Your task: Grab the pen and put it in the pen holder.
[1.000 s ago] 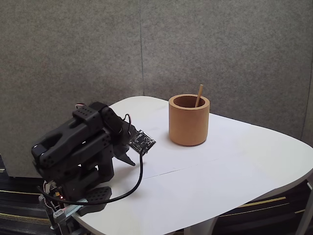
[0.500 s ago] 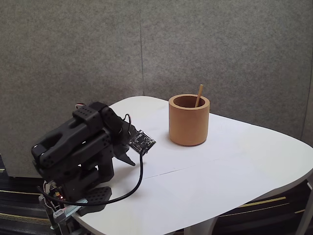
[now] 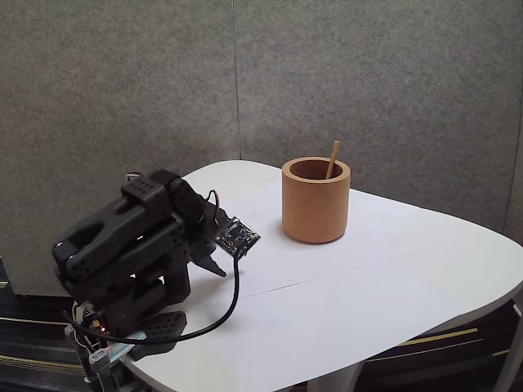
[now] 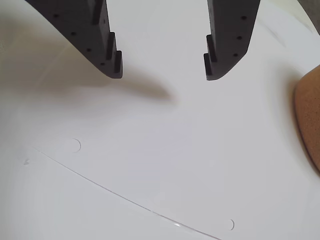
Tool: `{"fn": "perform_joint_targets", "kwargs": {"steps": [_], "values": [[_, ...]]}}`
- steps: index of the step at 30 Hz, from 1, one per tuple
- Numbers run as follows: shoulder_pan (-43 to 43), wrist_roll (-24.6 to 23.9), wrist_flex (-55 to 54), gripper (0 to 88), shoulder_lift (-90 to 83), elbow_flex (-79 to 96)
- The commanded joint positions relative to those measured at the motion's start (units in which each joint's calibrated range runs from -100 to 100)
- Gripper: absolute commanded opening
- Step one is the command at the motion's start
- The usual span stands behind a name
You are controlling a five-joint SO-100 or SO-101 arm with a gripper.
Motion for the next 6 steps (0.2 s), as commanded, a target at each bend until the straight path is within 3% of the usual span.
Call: {"fn": "perform_joint_targets", "kwargs": {"steps": [1, 6], "values": [[0.0, 0.4, 0.3, 22.8, -0.1, -0.4], [0.0, 0.4, 0.3, 22.8, -0.1, -0.4]]}}
